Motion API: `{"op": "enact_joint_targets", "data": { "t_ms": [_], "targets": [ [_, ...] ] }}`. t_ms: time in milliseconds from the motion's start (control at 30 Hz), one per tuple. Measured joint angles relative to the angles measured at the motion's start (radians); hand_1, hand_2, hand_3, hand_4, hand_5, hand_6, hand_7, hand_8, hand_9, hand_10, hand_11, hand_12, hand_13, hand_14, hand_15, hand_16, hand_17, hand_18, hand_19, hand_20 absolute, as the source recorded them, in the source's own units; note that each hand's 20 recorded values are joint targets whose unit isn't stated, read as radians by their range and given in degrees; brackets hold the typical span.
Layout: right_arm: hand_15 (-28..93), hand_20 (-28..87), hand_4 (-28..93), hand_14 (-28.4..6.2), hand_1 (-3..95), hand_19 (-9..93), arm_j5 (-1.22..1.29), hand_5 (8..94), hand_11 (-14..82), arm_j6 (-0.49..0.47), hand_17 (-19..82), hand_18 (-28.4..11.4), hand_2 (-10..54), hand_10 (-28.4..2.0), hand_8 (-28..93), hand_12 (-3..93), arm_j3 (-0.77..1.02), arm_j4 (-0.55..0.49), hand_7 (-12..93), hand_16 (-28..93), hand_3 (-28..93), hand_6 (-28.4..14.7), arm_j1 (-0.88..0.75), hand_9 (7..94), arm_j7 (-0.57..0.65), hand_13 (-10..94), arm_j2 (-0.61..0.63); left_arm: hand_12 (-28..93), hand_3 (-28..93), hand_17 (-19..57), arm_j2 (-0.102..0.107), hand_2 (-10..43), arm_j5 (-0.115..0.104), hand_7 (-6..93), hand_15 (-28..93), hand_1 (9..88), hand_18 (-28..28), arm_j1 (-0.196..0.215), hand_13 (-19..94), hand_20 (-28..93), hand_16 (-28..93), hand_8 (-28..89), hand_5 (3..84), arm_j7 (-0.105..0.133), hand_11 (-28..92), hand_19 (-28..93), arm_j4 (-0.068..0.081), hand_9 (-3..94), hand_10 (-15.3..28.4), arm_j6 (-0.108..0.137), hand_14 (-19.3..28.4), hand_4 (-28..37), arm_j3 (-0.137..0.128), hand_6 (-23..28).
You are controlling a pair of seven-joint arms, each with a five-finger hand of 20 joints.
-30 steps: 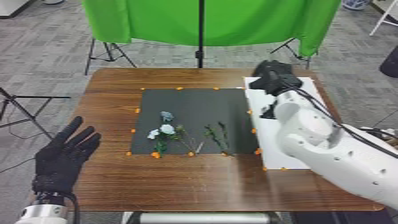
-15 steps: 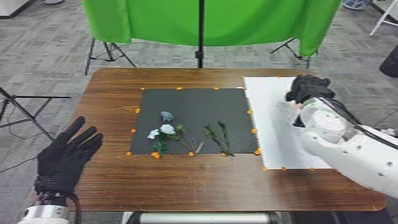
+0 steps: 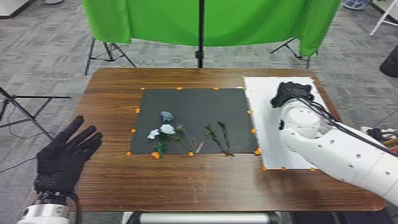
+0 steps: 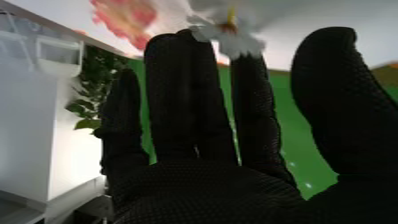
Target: Arrange flowers
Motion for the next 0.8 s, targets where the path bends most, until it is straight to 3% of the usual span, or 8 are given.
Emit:
{"op": "enact_joint_targets", "data": {
  "t_ms": [100, 167, 367, 800],
  "targets": [
    [57, 43, -28, -3.7, 53.5, 80, 0.001, 79.5, 11.7, 0.008, 27, -21.7, -9.5, -7.7, -2, 28.5, -0.004, 0.021, 18, 26, 69, 3.2, 0.002, 85.6, 0.016, 71, -0.009, 9, 82, -11.7, -0.003, 5.5, 0.001, 10.2, 46, 22.7, 24.6, -0.005, 22, 5, -9, -10, 34.9, -0.004, 19, 53, 0.001, 33.2, 19.8, 0.000, 27.9, -26.8, 0.001, 8.0],
    [56, 42, -28, -1.8, 58.0, 82, -0.003, 84.4, 9.9, 0.041, 30, -20.1, -9.5, -5.5, 0, 32.3, -0.009, 0.033, 18, 29, 66, 3.1, 0.006, 91.9, 0.029, 77, -0.014, 9, 82, -11.7, -0.006, 5.5, 0.003, 10.2, 46, 22.6, 24.6, -0.008, 22, 5, -9, -10, 34.9, -0.007, 19, 53, 0.001, 33.2, 19.8, -0.001, 27.8, -26.8, 0.001, 8.1],
    [56, 42, -28, -1.3, 60.8, 83, -0.061, 86.4, 13.1, 0.205, 33, -18.9, -9.5, -4.3, 1, 33.0, -0.062, 0.053, 18, 29, 65, 2.3, 0.005, 93.6, 0.032, 79, -0.012, 9, 82, -11.7, -0.012, 5.5, 0.008, 10.3, 46, 22.7, 24.6, -0.013, 21, 5, -9, -10, 35.0, -0.012, 19, 53, 0.001, 33.1, 19.8, -0.002, 27.8, -26.8, 0.001, 8.1],
    [56, 42, -28, -1.5, 61.2, 83, -0.134, 87.7, 14.4, 0.273, 33, -19.2, -9.5, -4.3, 2, 33.1, -0.043, -0.129, 17, 31, 67, 1.5, -0.008, 93.7, -0.067, 80, 0.019, 9, 82, -11.7, -0.016, 5.6, 0.010, 10.4, 46, 22.7, 24.6, -0.003, 22, 5, -9, -10, 35.1, -0.013, 19, 53, -0.001, 33.1, 19.9, -0.002, 27.9, -26.8, -0.006, 8.1]
  ]
}}
